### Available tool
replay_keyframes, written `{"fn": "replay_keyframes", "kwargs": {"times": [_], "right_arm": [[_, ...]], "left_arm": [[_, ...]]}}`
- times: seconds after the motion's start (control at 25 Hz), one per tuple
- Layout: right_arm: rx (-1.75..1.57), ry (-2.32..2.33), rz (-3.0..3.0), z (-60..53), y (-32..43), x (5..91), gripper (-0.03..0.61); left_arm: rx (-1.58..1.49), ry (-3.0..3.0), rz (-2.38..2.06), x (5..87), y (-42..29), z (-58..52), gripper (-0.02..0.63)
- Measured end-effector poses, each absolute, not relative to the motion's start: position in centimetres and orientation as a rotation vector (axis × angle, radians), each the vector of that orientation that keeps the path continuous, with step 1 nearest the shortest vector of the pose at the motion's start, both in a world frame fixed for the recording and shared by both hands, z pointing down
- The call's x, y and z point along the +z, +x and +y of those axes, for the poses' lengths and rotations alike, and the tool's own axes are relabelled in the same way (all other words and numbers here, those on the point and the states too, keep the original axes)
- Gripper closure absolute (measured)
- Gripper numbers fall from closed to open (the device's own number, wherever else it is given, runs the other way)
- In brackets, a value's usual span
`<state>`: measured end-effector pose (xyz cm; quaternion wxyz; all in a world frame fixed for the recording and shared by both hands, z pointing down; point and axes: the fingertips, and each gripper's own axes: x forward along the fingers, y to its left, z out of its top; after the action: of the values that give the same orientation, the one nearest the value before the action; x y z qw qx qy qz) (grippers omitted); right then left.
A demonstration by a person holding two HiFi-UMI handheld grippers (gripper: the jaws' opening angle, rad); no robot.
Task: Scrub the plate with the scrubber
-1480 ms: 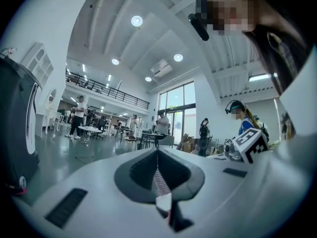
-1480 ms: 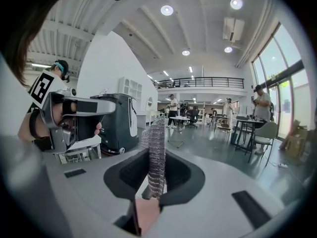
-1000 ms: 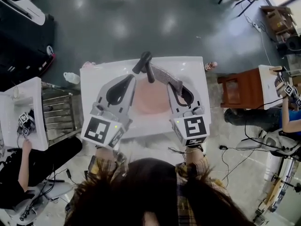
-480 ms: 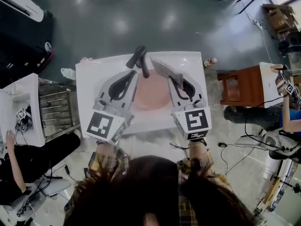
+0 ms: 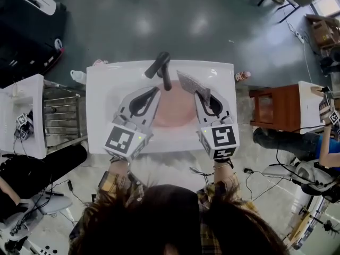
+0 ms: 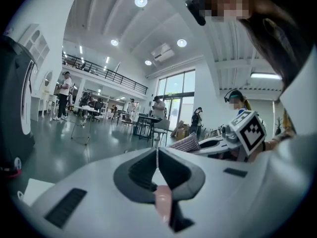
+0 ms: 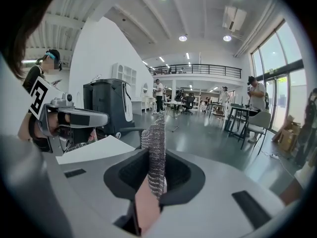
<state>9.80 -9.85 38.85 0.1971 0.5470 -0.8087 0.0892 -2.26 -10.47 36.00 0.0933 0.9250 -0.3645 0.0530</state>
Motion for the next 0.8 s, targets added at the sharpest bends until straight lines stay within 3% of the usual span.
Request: {"fn": "replay_keyframes", "kwargs": {"times": [0.8], "right_arm": [[0.574,1.427,-2.148,-9.4,11.4,51.4,0.497]], "left_arm": [[0.404,2.567,-1.081,49.1,-3.1,-11.6,0.574]]}}
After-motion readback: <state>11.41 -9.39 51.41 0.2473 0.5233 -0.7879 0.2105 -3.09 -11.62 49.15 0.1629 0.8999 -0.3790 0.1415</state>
